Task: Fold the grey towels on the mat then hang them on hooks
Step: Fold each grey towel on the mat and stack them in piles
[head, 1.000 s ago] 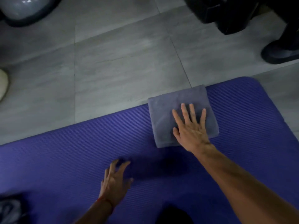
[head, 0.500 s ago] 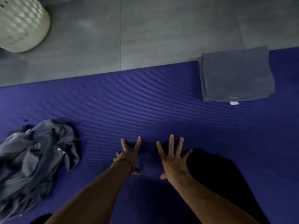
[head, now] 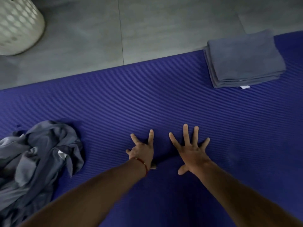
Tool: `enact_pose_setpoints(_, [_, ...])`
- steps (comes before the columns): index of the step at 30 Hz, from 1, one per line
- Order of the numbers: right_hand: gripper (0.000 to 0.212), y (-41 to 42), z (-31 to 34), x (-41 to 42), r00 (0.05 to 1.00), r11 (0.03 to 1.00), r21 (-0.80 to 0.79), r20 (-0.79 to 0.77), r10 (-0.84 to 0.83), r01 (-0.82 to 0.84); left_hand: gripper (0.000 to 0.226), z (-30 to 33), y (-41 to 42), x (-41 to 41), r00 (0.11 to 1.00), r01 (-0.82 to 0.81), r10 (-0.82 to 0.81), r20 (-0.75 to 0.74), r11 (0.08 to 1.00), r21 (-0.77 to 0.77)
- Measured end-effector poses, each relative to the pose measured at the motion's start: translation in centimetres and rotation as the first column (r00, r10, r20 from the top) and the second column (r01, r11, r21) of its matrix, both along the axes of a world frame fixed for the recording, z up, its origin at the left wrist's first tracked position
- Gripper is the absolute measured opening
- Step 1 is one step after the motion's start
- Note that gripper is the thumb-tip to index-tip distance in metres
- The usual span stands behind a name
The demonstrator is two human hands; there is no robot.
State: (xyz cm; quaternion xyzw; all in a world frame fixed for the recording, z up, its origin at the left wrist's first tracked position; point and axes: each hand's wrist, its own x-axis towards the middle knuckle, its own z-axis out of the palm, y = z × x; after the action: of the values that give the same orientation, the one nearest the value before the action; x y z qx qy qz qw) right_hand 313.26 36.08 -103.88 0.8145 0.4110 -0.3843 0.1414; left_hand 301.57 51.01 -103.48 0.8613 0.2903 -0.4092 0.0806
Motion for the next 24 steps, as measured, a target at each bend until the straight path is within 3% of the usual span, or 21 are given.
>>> enact_pose_setpoints(5, [0.150, 0.7, 0.6, -0.5, 0.998, 0.998, -0.031, 0.012, -0.060, 0.061, 0.140, 0.3, -0.1, -0.5, 0.997, -0.006, 0.004, 0.073, 1.000, 0.026])
enact_pose_setpoints(7, [0.138, 1.6, 1.1, -1.6, 0.988, 0.988, -0.012, 0.024, -0.154, 0.155, 0.136, 0.4, -0.1, -1.2, 0.993, 0.006, -0.013, 0.114, 0.998, 0.061])
enact_pose_setpoints(11, [0.071, 3.7, 1.5, -6.5, 0.948, 0.898, 0.311, -0.044, -0.314, 0.312, 0.095, 0.1, -1.8, -6.8, 0.940, 0.016, -0.059, 0.335, 0.991, 0.130])
enact_pose_setpoints(13, [0.060, 5.0, 2.1, -10.0, 0.948, 0.845, 0.432, -0.163, -0.272, 0.317, 0.079, -0.1, -2.3, -11.1, 0.892, -0.015, 0.011, 0.451, 1.000, 0.006])
enact_pose_setpoints(15, [0.058, 6.7, 3.5, -13.2, 0.951, 0.802, 0.517, -0.229, -0.208, 0.299, 0.071, -0.1, -0.8, -15.2, 0.869, -0.092, 0.080, 0.488, 0.996, 0.000])
enact_pose_setpoints(17, [0.055, 8.9, 5.6, -15.9, 0.958, 0.769, 0.587, -0.261, -0.115, 0.252, 0.066, 0.8, 2.9, -19.0, 0.826, -0.217, 0.129, 0.549, 0.971, 0.098])
enact_pose_setpoints(20, [0.047, 11.8, 8.7, -18.1, 0.971, 0.753, 0.646, -0.236, 0.038, 0.128, 0.052, 2.7, 10.8, -23.4, 0.759, -0.304, -0.084, 0.646, 0.831, 0.465])
enact_pose_setpoints(22, [0.042, 12.9, 10.2, -18.7, 0.974, 0.744, 0.666, -0.199, 0.106, 0.055, 0.051, 4.6, 15.5, -25.4, 0.826, -0.315, -0.088, 0.557, 0.747, 0.585])
enact_pose_setpoints(24, [0.038, 13.1, 11.0, -18.7, 0.976, 0.736, 0.677, -0.166, 0.143, 0.007, 0.058, 5.7, 18.5, -26.4, 0.929, -0.235, -0.002, 0.371, 0.772, 0.591])
